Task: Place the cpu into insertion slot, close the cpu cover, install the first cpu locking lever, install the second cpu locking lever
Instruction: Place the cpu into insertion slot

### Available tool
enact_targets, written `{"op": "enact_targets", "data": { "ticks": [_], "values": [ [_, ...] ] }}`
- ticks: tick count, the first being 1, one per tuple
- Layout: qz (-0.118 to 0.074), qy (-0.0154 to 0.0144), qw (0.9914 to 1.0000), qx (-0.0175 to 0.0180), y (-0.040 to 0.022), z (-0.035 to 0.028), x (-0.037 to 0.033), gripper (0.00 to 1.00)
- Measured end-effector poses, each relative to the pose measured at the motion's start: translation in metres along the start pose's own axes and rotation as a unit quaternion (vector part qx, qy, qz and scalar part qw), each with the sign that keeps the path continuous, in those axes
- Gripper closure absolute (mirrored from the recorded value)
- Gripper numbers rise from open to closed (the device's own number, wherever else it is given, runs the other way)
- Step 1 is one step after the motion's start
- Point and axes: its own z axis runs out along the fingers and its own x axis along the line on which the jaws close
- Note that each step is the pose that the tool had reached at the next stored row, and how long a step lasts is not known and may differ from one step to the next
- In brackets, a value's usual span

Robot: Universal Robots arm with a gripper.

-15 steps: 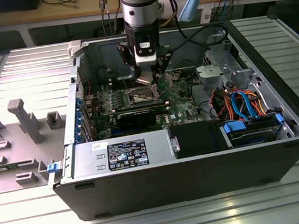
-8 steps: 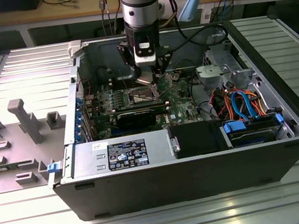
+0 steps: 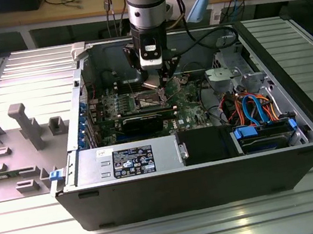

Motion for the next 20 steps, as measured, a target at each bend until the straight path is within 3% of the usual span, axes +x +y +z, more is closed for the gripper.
{"op": "enact_targets", "data": {
  "ticks": [20],
  "values": [
    [0.038, -0.0049, 0.99926, 0.0028, -0.0001, 0.0019, 0.0, 0.45]
  ]
}}
